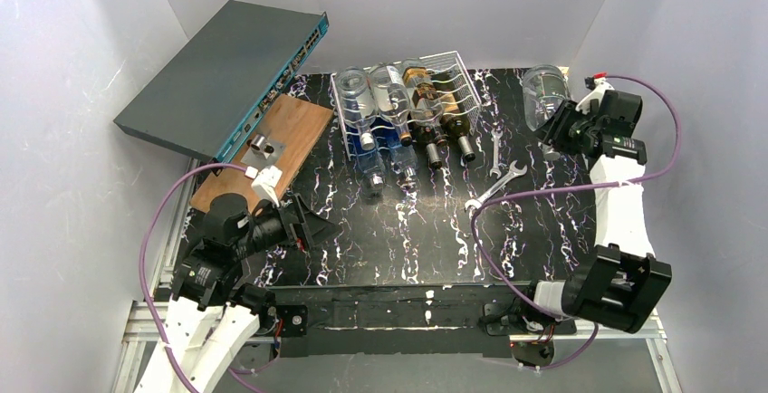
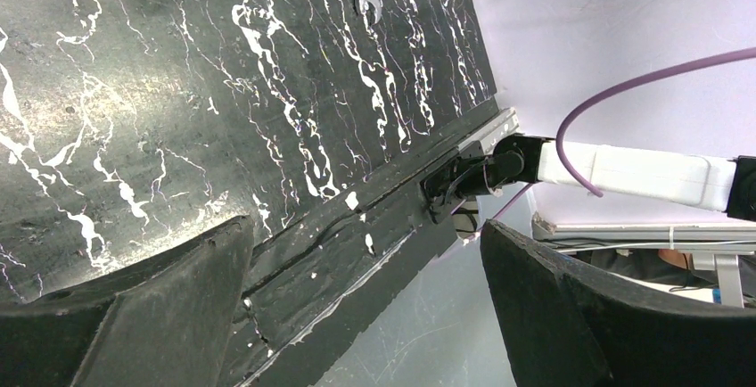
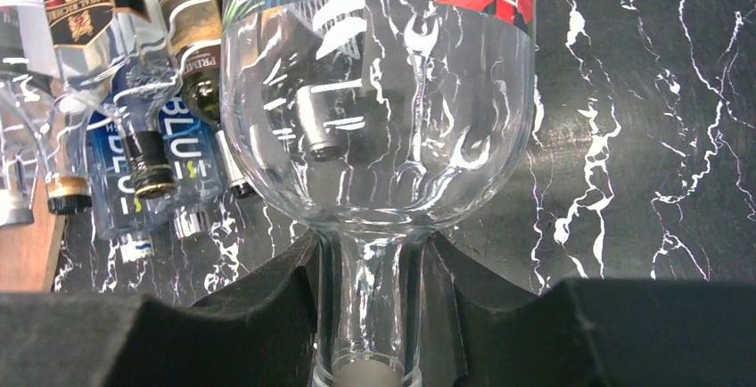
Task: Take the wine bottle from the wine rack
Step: Place the wine bottle at the center of the board.
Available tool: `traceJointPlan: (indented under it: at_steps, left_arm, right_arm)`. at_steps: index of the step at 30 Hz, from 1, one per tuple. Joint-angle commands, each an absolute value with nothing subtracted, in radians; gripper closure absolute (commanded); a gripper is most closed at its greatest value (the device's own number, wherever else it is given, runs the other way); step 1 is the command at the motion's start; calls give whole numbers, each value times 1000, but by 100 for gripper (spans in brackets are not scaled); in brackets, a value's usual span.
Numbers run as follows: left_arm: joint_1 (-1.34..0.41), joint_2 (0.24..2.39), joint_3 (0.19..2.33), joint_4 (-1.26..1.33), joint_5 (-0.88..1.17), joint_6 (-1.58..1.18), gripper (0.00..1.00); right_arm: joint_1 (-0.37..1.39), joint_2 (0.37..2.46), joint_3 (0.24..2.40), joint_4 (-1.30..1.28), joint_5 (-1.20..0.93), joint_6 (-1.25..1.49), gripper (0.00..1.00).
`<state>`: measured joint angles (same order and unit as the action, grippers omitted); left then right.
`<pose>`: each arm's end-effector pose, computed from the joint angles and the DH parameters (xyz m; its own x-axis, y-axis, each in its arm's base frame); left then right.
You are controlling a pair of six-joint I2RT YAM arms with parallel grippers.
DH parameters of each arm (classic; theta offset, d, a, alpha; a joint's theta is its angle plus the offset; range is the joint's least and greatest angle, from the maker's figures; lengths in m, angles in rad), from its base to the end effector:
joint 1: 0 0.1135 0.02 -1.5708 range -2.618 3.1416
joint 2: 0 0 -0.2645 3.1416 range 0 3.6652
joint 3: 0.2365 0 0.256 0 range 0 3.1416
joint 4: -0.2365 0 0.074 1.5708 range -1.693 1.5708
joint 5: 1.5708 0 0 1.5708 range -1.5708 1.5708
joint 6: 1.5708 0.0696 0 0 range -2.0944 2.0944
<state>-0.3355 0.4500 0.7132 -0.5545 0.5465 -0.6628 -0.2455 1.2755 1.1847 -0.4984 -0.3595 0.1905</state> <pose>0.1150 -0.0784 0.3129 -0.6761 -0.3210 -0.6632 0.4254 0.5649 -0.7071 0.3086 -0.0521 0.3264 -0.5399 0.3180 -0.7793 0.0469 0.9358 0.3494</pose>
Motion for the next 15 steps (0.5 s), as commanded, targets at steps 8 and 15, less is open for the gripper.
traceJointPlan:
  at_steps: [8,15]
  left_arm:
    - [-331,435,685,-555,578,-664,2]
    - [-330,425,669,-553,581,-659,2]
  right_arm:
    - [-264,1290,1236,-256,-466,206,99]
    - [-264,1241,1244,-394,-482,87,99]
